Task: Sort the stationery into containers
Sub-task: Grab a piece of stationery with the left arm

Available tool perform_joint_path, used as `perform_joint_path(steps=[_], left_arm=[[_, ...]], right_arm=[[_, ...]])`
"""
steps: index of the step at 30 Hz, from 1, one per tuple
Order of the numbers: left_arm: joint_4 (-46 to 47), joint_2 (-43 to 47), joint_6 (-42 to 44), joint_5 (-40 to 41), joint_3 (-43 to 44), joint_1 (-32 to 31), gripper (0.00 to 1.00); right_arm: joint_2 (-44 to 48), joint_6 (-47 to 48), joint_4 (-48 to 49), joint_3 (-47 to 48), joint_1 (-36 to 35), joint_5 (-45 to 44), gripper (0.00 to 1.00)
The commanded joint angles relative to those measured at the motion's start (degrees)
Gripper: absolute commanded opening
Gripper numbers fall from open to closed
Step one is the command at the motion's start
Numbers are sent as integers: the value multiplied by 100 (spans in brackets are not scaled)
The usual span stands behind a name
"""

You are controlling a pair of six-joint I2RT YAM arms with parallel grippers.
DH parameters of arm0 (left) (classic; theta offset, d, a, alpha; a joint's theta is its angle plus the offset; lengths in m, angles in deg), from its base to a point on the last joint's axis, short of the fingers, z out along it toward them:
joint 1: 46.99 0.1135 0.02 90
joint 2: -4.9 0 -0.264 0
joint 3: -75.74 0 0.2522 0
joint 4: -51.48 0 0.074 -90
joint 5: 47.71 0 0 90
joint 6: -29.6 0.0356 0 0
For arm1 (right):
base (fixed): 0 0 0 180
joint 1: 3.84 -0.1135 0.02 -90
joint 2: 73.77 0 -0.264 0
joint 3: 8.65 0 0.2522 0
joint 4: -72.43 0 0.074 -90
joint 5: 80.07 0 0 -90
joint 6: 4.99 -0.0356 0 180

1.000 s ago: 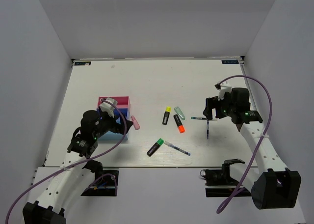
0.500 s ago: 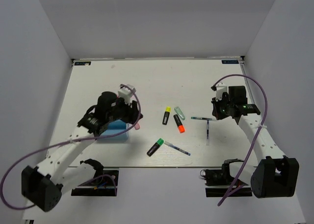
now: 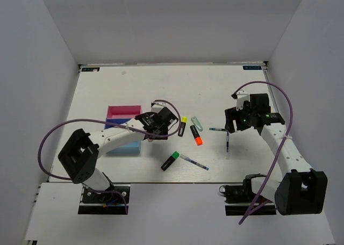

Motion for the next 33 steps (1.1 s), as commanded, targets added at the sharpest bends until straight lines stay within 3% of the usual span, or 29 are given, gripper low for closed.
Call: perform_joint_path(steps=[1, 16, 33], left_arm=[[235, -38, -547, 810, 47, 120, 68], [649, -935, -1425, 1811, -129, -65, 69], [1089, -1225, -1848, 2032, -701, 49, 69]], right_arm=[[50, -82, 15, 234, -9, 138, 79], [94, -117, 6, 242, 18, 155, 79], [147, -143, 6, 234, 36, 217, 80]])
